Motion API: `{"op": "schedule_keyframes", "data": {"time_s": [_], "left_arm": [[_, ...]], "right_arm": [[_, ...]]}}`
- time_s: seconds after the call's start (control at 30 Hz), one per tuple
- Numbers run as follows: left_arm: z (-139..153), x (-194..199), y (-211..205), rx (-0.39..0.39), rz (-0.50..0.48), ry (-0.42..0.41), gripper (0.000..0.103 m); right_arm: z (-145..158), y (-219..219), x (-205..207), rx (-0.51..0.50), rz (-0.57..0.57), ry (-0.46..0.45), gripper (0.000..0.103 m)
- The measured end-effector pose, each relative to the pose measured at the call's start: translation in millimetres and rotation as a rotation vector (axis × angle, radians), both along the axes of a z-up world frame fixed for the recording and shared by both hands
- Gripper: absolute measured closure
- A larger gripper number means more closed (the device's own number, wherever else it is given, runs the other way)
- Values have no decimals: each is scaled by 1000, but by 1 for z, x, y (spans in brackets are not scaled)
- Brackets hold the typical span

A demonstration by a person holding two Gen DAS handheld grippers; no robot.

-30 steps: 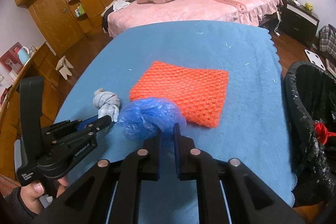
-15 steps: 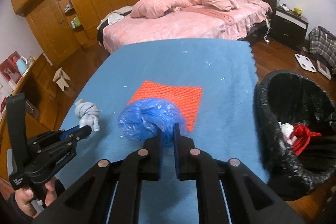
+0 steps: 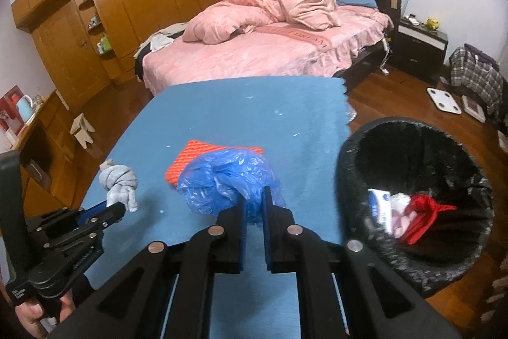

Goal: Collect trash
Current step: 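Carry the grey sock and blue bag with both tools over the bin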

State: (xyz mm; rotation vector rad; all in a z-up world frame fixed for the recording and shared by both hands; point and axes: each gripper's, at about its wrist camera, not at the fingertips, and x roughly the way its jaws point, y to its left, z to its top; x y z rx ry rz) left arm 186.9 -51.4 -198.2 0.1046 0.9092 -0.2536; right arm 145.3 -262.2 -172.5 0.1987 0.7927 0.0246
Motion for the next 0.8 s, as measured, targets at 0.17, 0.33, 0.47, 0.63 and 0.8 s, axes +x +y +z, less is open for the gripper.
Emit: {"op": "schedule_keyframes", "data": {"time_s": [0.17, 0.33, 0.47, 0.63, 0.8], "left_arm": [[9, -2, -21, -14, 5, 3, 91], [16, -7, -50, -17, -19, -6, 91], [22, -9, -73, -28, -40, -13, 91], [28, -11, -103, -35, -69, -23, 91], [31, -11, -131, -42, -92, -22, 91]], "right_arm": [[5, -25, -7, -10, -31, -5, 94], [9, -50, -13, -27, -62, -11, 94], [12, -67, -18, -39, -83, -13, 94], [16, -90, -20, -44, -103, -16, 94], [20, -112, -23, -55, -125, -20, 94]]}}
